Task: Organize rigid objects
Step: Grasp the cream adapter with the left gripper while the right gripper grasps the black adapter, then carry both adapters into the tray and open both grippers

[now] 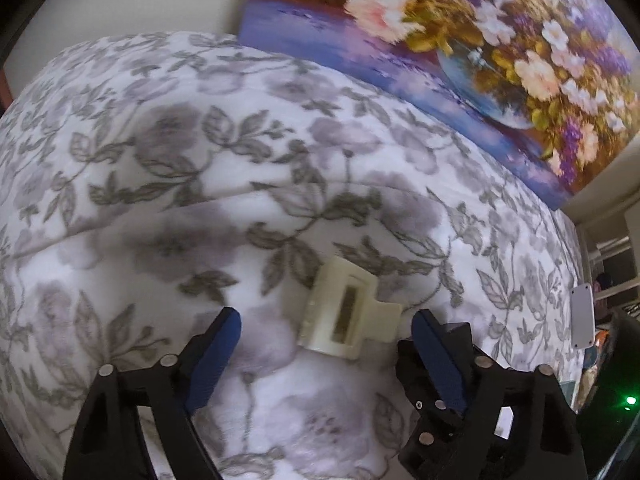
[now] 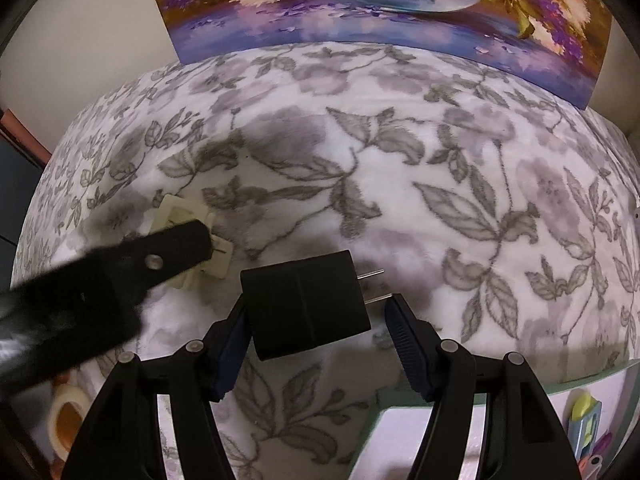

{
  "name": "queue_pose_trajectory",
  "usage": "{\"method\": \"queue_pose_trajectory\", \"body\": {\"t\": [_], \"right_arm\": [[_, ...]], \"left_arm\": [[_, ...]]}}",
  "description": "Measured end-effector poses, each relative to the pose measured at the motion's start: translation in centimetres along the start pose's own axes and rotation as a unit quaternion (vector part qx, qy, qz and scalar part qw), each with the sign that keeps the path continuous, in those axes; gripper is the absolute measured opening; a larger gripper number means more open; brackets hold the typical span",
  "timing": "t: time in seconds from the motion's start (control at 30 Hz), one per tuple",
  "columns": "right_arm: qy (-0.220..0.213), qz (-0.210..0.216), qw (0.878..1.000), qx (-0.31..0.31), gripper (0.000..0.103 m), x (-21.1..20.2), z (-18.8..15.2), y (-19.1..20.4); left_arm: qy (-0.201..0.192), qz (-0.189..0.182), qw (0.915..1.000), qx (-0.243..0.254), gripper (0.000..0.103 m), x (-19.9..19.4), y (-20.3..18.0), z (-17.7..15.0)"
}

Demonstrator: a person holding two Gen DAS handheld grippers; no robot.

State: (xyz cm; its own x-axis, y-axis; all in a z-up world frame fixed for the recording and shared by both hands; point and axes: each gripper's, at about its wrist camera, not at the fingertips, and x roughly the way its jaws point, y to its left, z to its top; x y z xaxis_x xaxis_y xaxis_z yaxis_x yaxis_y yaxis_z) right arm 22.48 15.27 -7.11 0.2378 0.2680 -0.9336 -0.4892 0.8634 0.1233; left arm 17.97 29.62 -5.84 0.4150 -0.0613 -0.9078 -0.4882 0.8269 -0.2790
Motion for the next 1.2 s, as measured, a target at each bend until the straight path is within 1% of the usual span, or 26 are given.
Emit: {"method": "queue_pose_trajectory", "body": {"t": [0.03, 0.1, 0.13, 0.17, 0.23, 0.27, 0.3, 0.47, 0.63, 0.83, 0.97, 1.1, 1.2], "right_arm": [[0.0, 0.0, 1.0, -0.001, 0.068, 0.0, 0.0, -0.1], [-0.001, 0.002, 1.0, -0.002, 0.068, 0.2, 0.1, 0.0], [-0.002, 0.003, 1.0, -0.002, 0.068, 0.1, 0.1, -0.1], [-0.003, 0.004, 1.0, -0.002, 0.068, 0.1, 0.1, -0.2], [-0.004, 0.005, 1.0, -0.002, 0.068, 0.0, 0.1, -0.3], [-0.004, 0.005, 1.0, -0.002, 0.068, 0.0, 0.1, -0.4], [-0.004, 0.005, 1.0, -0.002, 0.068, 0.0, 0.1, -0.4], [-0.002, 0.002, 1.0, 0.002, 0.068, -0.1, 0.0, -0.2], [-0.006, 0.005, 1.0, 0.01, 0.068, -1.1, -0.3, -0.5], [-0.024, 0.012, 1.0, 0.014, 0.068, -3.9, -0.7, -0.5], [-0.038, 0.014, 0.999, 0.025, 0.068, -6.5, -1.3, -0.6], [-0.051, 0.013, 0.998, 0.035, 0.068, -8.9, -2.5, -0.7], [-0.054, 0.001, 0.997, 0.048, 0.068, -10.4, -3.7, -1.1]], "left_arm": [[0.002, 0.001, 1.0, 0.001, 0.085, 0.3, -0.1, 0.0], [0.009, 0.003, 1.0, 0.002, 0.075, 1.1, -0.5, 0.0], [0.012, 0.002, 0.9999, 0.003, 0.073, 1.3, -0.6, -0.1], [0.014, 0.003, 0.9999, 0.004, 0.068, 1.5, -0.6, -0.1], [0.009, 0.011, 0.9999, 0.009, 0.065, 1.6, -0.8, -0.1], [0.007, 0.012, 0.9999, 0.011, 0.059, 1.6, -0.9, -0.1], [0.006, 0.012, 0.9998, 0.011, 0.056, 1.5, -0.9, -0.1], [0.005, 0.016, 0.9998, 0.008, 0.056, 1.4, -0.7, -0.2], [0.0, 0.013, 0.9999, -0.002, 0.055, 0.4, 0.0, -0.7], [-0.015, 0.006, 0.9999, -0.005, 0.054, -2.1, 0.0, -1.5], [-0.031, 0.001, 0.9995, -0.01, 0.054, -4.6, 0.0, -2.3], [-0.045, -0.004, 0.9989, -0.011, 0.054, -7.0, -0.5, -3.6], [-0.059, -0.008, 0.9982, -0.007, 0.054, -8.9, -1.1, -4.8]]}}
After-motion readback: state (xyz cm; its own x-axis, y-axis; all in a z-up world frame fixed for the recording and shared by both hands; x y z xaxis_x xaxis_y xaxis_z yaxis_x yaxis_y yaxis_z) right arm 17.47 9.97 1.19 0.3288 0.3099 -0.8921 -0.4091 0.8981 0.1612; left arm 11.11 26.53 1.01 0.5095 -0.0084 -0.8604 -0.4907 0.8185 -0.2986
